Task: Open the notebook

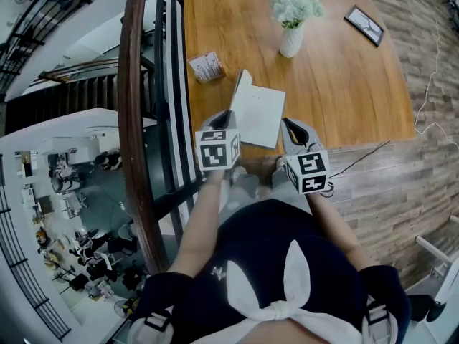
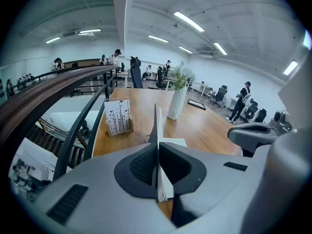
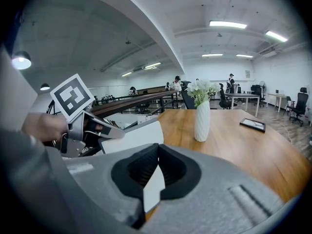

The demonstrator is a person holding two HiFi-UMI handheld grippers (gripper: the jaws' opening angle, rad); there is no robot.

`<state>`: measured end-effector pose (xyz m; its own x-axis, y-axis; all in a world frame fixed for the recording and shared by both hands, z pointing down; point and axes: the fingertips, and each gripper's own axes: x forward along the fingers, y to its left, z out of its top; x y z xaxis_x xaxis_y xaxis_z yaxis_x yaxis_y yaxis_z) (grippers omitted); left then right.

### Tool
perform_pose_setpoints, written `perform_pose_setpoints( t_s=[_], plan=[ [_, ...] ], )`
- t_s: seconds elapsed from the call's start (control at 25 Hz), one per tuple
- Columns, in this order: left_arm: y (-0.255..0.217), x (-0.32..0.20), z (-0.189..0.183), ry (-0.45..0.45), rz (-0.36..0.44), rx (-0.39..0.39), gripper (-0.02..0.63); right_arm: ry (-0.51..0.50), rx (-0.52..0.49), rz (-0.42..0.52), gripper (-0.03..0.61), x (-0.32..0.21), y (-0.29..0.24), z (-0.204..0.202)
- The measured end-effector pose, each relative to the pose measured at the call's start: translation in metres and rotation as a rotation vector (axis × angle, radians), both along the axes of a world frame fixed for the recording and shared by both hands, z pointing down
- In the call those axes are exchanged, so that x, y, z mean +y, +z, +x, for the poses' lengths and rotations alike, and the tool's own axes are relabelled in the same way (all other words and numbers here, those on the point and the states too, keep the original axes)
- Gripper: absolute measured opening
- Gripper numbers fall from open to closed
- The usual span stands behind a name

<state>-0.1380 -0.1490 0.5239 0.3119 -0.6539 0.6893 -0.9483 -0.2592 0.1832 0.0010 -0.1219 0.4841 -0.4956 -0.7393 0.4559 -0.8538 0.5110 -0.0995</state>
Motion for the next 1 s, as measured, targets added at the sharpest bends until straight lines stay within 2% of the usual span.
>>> perform_pose_setpoints(
  t_s=[1.0],
  plan=[
    [0.006, -0.007, -0.035, -0.089, -0.034, 0.051, 0.034, -0.007, 0.003, -0.012, -0.002, -0.008, 0.005, -0.006]
  ],
)
